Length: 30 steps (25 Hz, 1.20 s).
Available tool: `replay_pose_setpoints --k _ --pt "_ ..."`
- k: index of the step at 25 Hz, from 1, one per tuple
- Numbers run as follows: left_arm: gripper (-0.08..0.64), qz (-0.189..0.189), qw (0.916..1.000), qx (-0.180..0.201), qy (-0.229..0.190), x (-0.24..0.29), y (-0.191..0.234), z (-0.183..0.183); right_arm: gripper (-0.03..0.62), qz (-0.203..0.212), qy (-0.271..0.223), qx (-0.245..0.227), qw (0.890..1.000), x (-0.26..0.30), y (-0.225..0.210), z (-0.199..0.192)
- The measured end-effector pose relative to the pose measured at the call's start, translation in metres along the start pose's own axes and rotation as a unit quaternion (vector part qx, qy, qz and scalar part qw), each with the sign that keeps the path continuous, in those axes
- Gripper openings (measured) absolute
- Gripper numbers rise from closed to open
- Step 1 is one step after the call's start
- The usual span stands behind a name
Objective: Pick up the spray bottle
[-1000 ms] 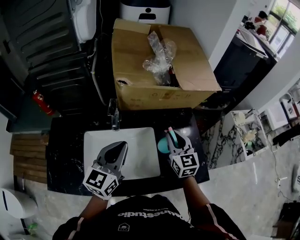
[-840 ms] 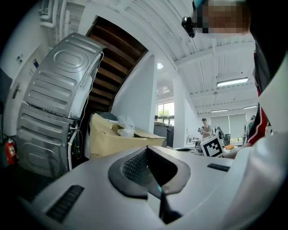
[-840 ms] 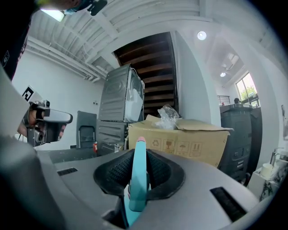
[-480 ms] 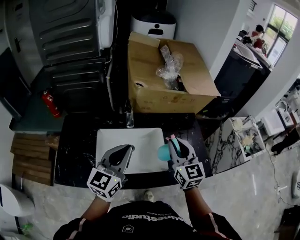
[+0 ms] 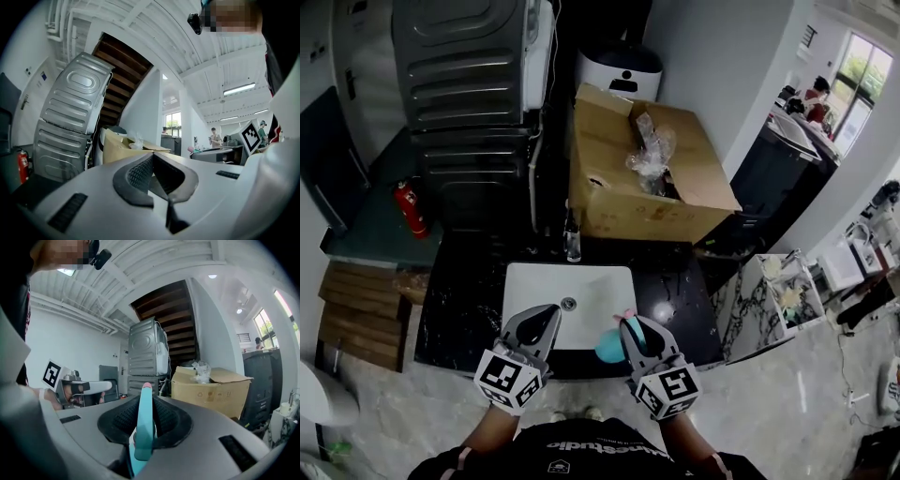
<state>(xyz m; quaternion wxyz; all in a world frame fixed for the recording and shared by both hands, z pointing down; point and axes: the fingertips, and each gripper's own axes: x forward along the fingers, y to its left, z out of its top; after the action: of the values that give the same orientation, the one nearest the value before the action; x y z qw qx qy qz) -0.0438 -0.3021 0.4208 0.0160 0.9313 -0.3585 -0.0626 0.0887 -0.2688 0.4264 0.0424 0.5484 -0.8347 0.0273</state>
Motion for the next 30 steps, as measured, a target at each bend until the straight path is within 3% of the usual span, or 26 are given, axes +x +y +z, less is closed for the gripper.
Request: replay_pose_setpoints --k 7,30 --pt "0.015 0.003 0.9999 0.015 -0.004 0.006 -0.015 0.006 0.094 0.028 0.001 -0.007 1.0 -0.008 0.02 -0.008" --pt "0.015 -0.016 0.9989 0.042 0.008 0.051 -0.044 0.005 0.094 0.046 -0.023 -0.015 0.999 -0.003 -0.014 0.012"
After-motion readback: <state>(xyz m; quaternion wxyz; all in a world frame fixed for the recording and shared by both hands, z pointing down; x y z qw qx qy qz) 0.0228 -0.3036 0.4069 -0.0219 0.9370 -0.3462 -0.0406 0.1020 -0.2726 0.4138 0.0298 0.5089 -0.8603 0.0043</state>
